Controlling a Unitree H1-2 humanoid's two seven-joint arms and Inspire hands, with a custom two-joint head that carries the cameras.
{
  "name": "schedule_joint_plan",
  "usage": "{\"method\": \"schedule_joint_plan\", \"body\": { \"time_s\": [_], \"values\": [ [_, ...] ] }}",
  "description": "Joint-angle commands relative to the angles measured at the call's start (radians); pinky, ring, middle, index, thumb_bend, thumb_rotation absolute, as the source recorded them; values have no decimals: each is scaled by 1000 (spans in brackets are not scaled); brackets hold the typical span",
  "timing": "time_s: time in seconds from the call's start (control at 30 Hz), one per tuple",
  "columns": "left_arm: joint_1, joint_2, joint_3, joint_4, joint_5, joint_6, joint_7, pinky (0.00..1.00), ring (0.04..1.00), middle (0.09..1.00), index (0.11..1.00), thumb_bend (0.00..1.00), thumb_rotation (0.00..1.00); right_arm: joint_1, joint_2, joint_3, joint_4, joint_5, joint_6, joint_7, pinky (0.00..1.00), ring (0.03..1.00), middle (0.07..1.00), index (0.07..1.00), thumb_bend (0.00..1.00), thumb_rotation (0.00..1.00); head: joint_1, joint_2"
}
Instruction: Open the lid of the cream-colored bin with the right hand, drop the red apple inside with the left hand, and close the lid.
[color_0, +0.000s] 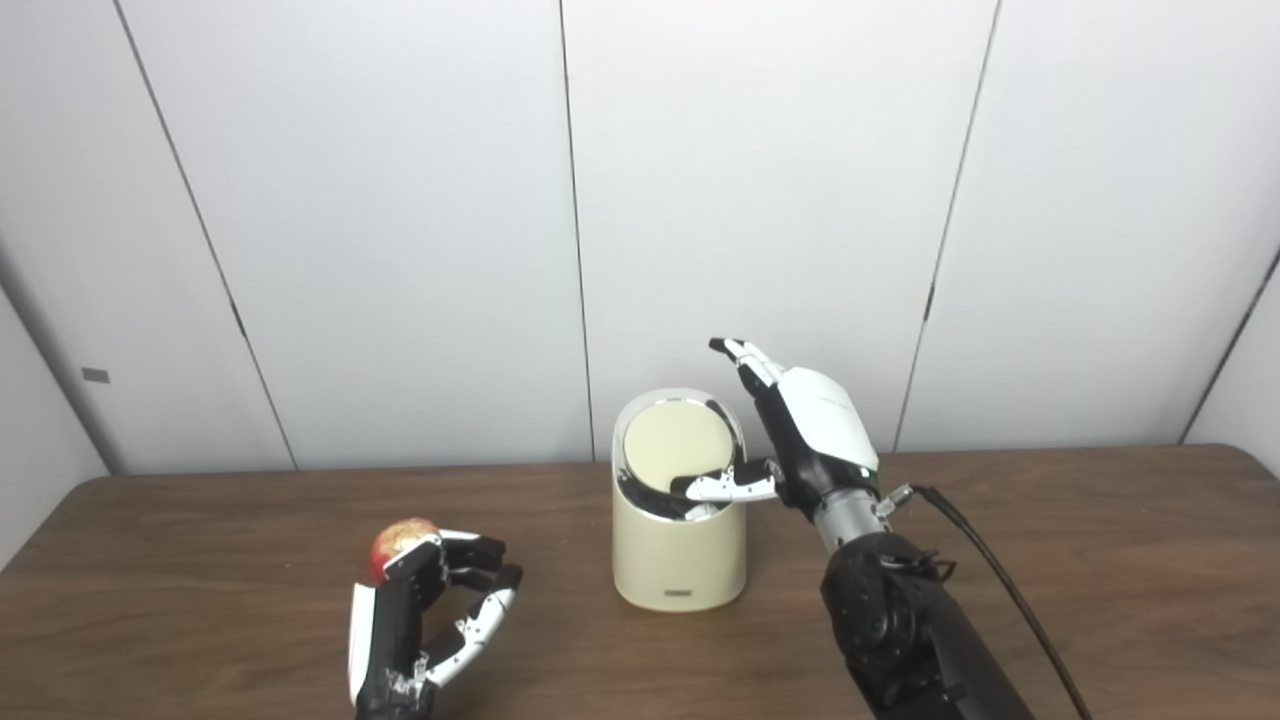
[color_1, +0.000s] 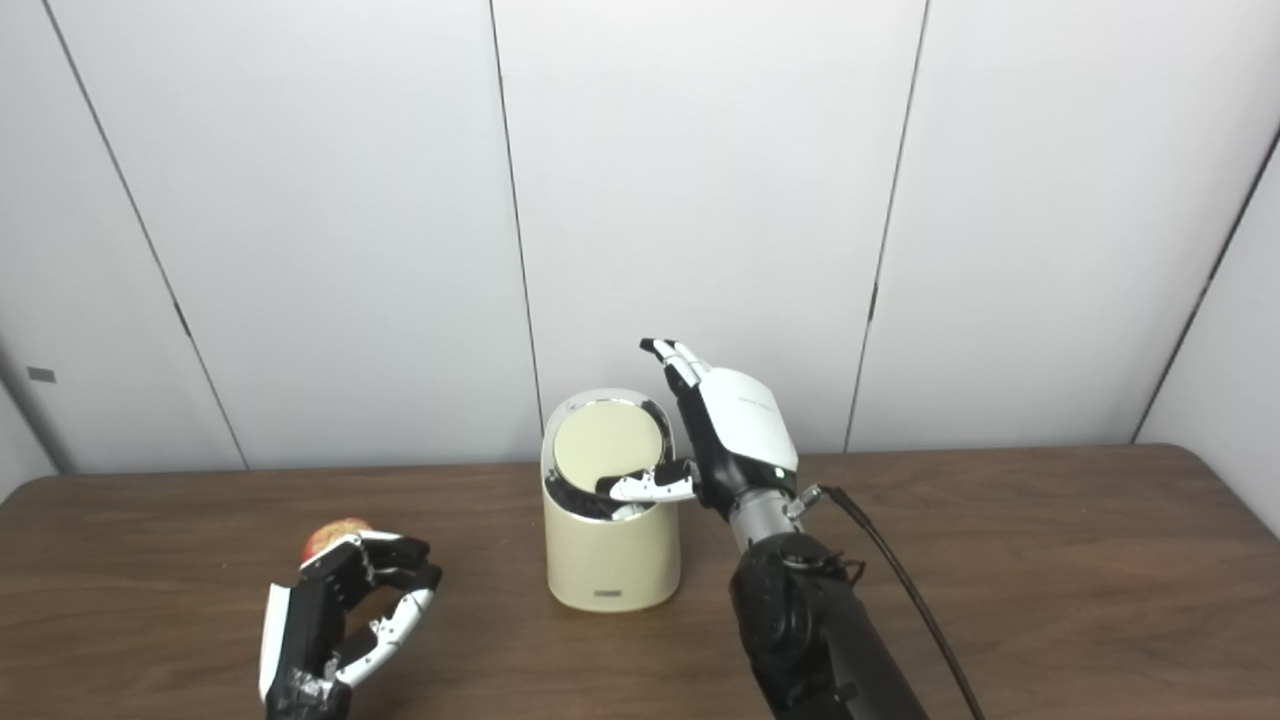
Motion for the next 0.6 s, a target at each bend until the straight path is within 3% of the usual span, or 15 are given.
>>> {"method": "schedule_joint_plan", "body": {
  "time_s": [0.0, 0.27, 0.57],
  "values": [
    [-32, -3, -4, -34, 17, -21, 8, 498, 560, 580, 492, 478, 68, -19, -15, -4, -15, -13, 12, 2, 844, 907, 928, 907, 906, 289, -2, 2],
    [-35, -7, -3, -30, 18, -16, 9, 493, 558, 579, 493, 479, 69, -49, -26, 7, 14, -36, 41, 13, 836, 899, 926, 909, 838, 357, -14, 1],
    [-34, -10, -5, -32, 11, -19, 1, 500, 560, 581, 493, 479, 69, -110, -32, -1, 84, -20, 122, 74, 800, 896, 922, 893, 865, 290, -16, 0]
  ]
}}
